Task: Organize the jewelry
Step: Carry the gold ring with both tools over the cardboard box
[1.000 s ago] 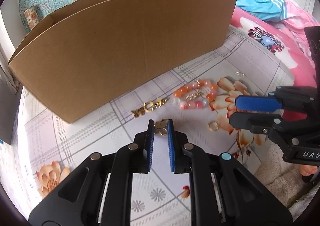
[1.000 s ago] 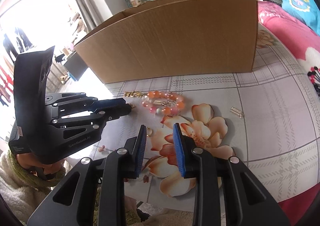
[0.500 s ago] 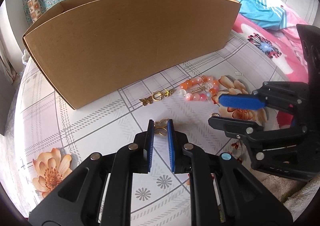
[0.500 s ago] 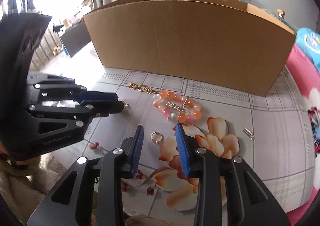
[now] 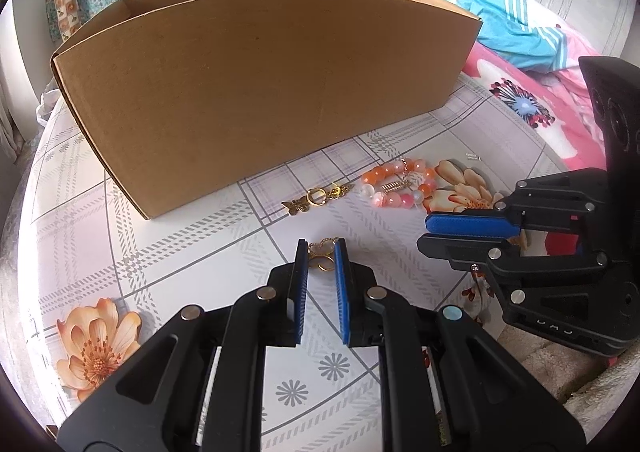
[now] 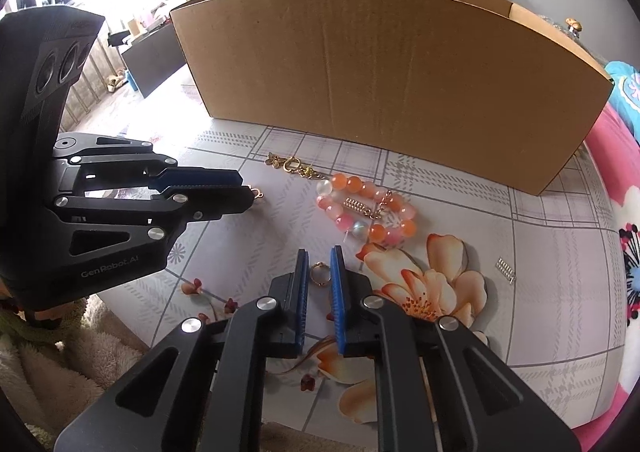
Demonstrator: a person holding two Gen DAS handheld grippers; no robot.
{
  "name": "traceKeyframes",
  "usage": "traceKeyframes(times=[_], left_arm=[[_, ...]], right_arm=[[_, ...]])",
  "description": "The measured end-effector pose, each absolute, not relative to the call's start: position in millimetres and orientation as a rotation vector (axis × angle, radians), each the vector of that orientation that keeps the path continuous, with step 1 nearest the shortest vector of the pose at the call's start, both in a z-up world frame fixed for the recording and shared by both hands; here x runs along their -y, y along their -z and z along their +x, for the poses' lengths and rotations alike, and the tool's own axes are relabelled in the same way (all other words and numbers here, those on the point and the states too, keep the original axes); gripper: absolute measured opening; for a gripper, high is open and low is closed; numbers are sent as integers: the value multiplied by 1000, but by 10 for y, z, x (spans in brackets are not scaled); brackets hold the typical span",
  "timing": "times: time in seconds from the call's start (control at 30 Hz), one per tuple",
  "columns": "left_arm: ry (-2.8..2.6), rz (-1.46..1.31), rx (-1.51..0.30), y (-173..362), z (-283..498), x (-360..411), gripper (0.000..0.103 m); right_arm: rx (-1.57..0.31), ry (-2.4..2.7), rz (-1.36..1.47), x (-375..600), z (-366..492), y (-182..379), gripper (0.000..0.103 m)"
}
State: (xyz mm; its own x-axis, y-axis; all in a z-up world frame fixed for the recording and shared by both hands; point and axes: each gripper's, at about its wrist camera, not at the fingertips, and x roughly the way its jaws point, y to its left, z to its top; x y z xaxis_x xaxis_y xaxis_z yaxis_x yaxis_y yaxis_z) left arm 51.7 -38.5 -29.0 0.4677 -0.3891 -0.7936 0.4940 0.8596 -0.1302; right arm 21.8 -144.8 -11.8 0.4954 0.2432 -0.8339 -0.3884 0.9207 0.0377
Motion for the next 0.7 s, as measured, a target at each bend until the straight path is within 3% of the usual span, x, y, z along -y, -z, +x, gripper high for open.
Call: traceKeyframes(times=[0.4,0.7], left_arm=[[549,104,-884,134,414,292,12],[580,82,-738,-489,256,177,12]], right_arm=[[-933,-384,-153,1490,96,-106,11],[-768,-433,-97,1630,33,-696,11]])
